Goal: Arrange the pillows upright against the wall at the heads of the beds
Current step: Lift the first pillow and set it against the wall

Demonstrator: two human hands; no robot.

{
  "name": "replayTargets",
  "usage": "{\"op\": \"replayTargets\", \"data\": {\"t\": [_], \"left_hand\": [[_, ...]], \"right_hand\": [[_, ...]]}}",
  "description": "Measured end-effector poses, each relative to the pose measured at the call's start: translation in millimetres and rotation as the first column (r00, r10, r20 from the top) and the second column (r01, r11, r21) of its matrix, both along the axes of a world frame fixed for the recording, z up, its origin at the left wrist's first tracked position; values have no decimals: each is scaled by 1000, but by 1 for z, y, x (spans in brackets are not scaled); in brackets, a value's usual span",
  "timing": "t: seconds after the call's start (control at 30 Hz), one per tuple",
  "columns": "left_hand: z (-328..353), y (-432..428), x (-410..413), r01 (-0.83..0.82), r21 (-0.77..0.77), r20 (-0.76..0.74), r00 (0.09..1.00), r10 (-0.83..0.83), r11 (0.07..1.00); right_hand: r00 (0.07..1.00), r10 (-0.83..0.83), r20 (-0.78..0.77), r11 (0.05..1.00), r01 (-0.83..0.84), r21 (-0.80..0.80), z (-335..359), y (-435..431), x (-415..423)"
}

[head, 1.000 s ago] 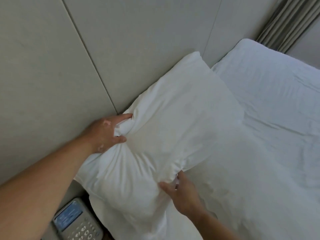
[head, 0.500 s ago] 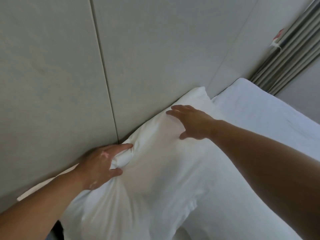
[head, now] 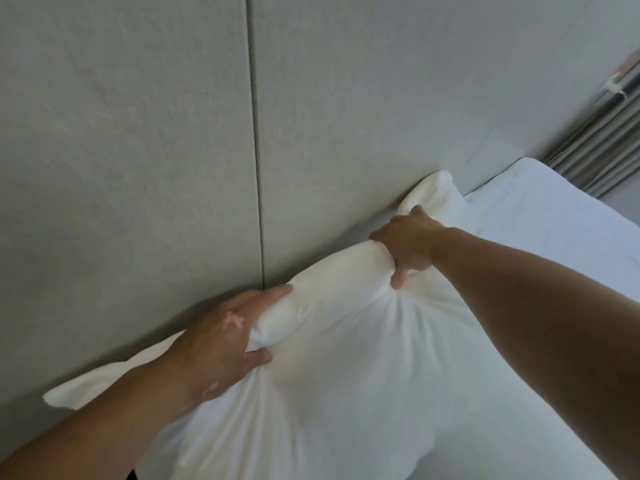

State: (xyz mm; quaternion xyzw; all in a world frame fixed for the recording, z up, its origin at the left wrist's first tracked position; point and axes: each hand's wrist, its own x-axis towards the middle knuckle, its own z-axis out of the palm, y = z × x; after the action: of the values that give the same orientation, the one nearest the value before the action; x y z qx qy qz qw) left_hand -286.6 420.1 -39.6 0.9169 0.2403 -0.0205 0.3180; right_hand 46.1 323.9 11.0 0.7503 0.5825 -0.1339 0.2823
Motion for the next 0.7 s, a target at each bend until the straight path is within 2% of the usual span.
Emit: {"op": "replayTargets", "data": {"t": [0.17,0.27,0.4,0.5,0.7], "left_hand": [[7,-8,-19,-122,-23,-40,992,121,992],[33,-16,-22,-138,-14,20,990,138,990],[98,-23,-17,-115,93,132,986,102,989],[140,-28,-15,-87,215,146,988,56,973],[167,-22,-24,-154,322,151,982,109,934]], "right_hand": [[999,37,26,992,-40,117,19,-16,-15],[999,39,10,977,-40,209,54,-25,-19],[999,-27,-33,948,36,317,103,-47,-13],[996,-61,-69,916,83,394,125,-59,-10],[999,-27,-43,838,46,543,126,-46,-5]]}}
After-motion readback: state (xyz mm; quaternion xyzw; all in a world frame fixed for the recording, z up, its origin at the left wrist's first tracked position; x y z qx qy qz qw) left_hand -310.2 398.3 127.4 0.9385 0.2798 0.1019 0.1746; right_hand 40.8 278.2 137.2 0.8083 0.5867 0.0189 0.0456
